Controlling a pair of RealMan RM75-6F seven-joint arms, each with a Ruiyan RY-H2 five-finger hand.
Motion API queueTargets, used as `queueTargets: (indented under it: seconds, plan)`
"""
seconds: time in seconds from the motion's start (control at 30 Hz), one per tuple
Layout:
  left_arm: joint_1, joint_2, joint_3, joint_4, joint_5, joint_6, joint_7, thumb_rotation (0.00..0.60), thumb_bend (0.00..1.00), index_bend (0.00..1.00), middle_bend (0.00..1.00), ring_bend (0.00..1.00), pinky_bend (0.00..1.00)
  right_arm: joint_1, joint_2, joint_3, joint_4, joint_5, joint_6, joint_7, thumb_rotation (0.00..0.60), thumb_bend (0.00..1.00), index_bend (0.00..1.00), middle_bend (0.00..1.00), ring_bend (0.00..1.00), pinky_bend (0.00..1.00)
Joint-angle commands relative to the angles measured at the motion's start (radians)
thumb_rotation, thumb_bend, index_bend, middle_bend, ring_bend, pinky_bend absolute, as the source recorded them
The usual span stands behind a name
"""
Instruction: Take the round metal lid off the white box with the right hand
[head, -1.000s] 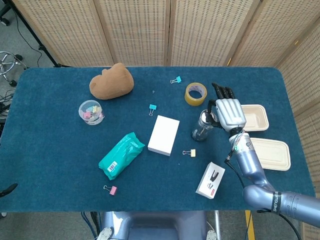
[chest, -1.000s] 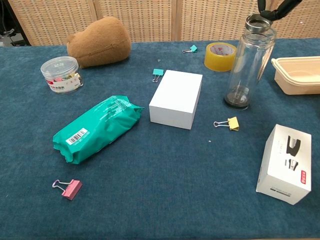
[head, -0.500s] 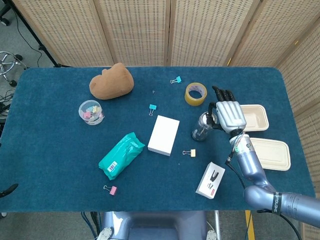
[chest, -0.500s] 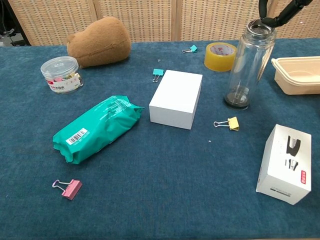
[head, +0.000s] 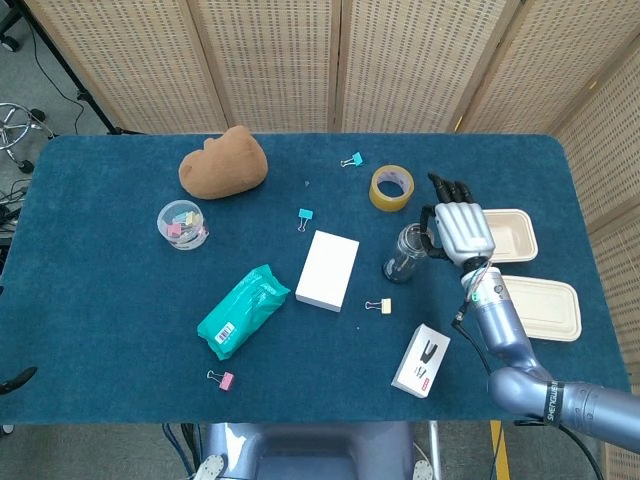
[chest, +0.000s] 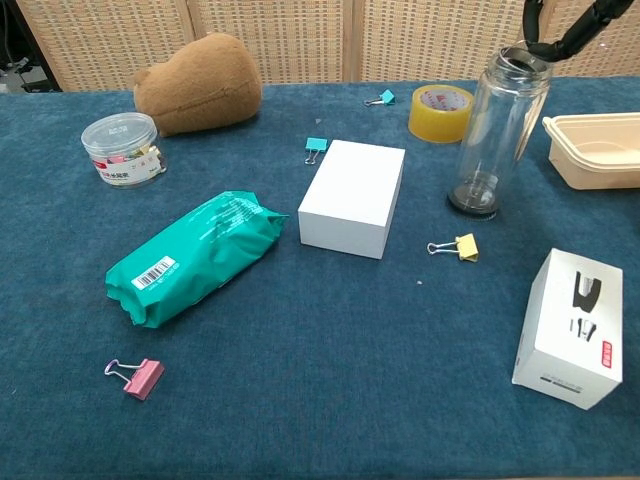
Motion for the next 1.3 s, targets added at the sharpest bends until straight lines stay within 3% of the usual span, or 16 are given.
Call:
queueTargets:
  seconds: [0.03, 0.33, 0.77, 1.0, 1.17, 1.3]
  plan:
    - [-0.001, 0.0, 0.001, -0.001, 0.002, -0.001, -0.001, 0.6, 0.04, 0.0, 0.0, 0.0, 0.0, 0.001, 0.004, -0.001, 0.0, 0.006, -0.008, 0.005, 0.6, 0.67, 0.58, 0.0, 0.0, 0.0]
    - [-0.003, 0.0, 0.004, -0.002, 0.011, -0.004, 0.007, 0.6, 0.04, 0.0, 0.0, 0.0, 0.0, 0.005, 0.011, -0.016, -0.001, 0.001, -0.02, 0.004, 0.6, 0.67, 0.5, 0.0, 0.0, 0.0]
    - [-0.004, 0.0, 0.006, -0.001, 0.014, -0.002, 0.005, 0.6, 0.04, 0.0, 0.0, 0.0, 0.0, 0.005, 0.023, -0.025, -0.018, -0.007, -0.008, -0.002, 0.6, 0.67, 0.48, 0.0, 0.0, 0.0]
    - [-0.005, 0.001, 0.005, -0.002, 0.011, -0.004, 0.003, 0.6, 0.04, 0.0, 0.0, 0.0, 0.0, -0.028, 0.077, -0.021, -0.088, -0.092, 0.039, 0.031, 0.6, 0.68, 0.46, 0.0, 0.0, 0.0]
    - [-0.005, 0.0, 0.007, -0.004, 0.013, -0.005, 0.007, 0.6, 0.04, 0.0, 0.0, 0.0, 0.0, -0.085, 0.14, -0.043, -0.135, -0.197, 0.079, 0.074, 0.6, 0.67, 0.37, 0.0, 0.0, 0.0]
    - [-0.004, -0.001, 0.009, -0.007, 0.013, -0.006, 0.012, 0.6, 0.04, 0.0, 0.0, 0.0, 0.0, -0.14, 0.184, -0.067, -0.147, -0.287, 0.112, 0.124, 0.6, 0.67, 0.19, 0.0, 0.0, 0.0]
